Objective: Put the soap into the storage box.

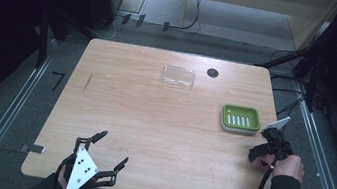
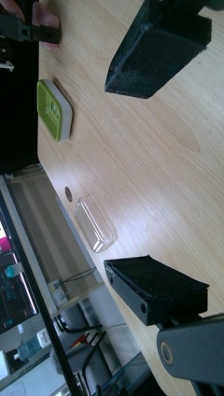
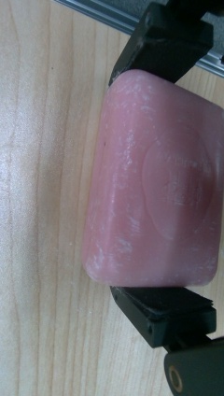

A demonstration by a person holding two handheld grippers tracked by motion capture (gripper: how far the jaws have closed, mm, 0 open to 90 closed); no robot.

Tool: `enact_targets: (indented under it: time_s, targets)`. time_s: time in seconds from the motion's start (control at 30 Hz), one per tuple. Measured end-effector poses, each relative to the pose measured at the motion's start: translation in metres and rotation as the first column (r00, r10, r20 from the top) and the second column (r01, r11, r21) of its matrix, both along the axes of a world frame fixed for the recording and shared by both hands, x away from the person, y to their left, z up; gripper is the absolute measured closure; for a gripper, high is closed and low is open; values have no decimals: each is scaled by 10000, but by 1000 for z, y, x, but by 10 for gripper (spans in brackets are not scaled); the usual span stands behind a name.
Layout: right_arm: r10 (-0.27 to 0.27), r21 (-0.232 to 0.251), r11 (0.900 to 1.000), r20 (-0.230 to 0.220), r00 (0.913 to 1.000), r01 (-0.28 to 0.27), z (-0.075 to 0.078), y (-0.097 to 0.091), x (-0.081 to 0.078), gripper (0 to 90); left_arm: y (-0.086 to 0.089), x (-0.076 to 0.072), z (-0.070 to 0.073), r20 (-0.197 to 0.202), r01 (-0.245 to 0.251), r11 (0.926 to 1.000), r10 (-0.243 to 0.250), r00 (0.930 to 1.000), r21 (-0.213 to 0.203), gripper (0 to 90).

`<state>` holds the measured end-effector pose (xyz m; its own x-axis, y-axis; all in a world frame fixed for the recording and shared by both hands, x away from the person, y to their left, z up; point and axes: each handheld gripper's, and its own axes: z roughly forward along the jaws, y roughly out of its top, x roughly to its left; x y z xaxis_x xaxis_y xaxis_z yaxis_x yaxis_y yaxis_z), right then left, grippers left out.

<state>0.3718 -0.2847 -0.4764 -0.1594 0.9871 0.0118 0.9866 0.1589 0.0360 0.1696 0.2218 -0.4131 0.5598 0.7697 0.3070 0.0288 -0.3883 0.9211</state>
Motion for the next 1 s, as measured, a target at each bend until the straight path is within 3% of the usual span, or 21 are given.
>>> enact_targets:
  time_s: [1.0]
  targets:
    - [872,-379,9956,459,9951,-855,20,12,-4,135,0,0,0,-25,-29,10000,29,10000,-10,136]
